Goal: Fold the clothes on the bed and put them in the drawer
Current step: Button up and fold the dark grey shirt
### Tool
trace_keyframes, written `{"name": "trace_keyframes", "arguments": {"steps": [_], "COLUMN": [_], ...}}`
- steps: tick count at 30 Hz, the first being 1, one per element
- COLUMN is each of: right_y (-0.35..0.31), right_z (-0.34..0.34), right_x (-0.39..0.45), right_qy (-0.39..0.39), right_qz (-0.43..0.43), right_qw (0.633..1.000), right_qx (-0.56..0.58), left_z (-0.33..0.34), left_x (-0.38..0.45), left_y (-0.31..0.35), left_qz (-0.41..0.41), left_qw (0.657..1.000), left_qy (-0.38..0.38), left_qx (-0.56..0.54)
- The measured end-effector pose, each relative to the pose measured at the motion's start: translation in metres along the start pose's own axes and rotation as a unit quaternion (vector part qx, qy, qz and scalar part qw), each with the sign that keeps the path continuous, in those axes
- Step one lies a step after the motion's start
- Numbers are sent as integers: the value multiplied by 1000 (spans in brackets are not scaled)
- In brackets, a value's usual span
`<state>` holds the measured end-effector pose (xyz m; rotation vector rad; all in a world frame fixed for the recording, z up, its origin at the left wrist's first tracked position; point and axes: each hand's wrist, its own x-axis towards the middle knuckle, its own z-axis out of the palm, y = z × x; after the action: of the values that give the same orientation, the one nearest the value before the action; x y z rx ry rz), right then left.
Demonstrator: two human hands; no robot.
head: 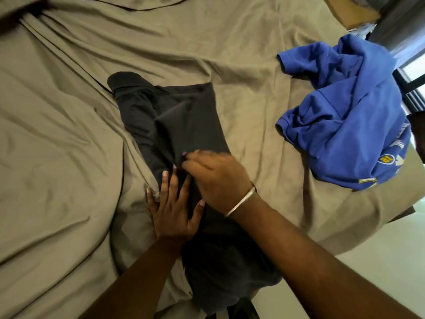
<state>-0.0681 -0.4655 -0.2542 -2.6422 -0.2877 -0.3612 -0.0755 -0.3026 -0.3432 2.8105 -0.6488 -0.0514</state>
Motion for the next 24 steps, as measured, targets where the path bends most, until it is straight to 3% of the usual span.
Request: {"name": "trace_keyframes", "arguments": {"steps": [2, 3, 9, 13, 15, 17, 19, 24], "right_y": [-8, -10, -18, -28, -29, -31, -36, -50], "right_z": [15, 18, -2, -20, -22, -21, -21, -24], "right_x": [-13, -22, -64, -120, -150, -169, -178, -189], "right_qy": [-157, -181, -8, 73, 58, 38, 32, 59], "right_qz": [24, 42, 186, 370, 433, 444, 451, 453], "right_qw": [987, 982, 982, 925, 898, 895, 892, 886], "right_qx": [19, 32, 28, -51, -62, -35, 8, 84], "left_z": [5, 6, -7, -35, -48, -59, -64, -64], "left_x": [-2, -3, -4, -5, -5, 1, 11, 62], "left_y": [-5, -7, -4, -1, 7, 21, 42, 80], "left_qz": [15, 18, -17, -57, -30, 42, 165, 413], "left_qw": [999, 998, 990, 947, 951, 976, 981, 904], "left_qy": [37, 54, 72, 122, 139, 111, 49, -105], "left_qx": [-29, -40, -119, -291, -276, -182, -85, 33]}}
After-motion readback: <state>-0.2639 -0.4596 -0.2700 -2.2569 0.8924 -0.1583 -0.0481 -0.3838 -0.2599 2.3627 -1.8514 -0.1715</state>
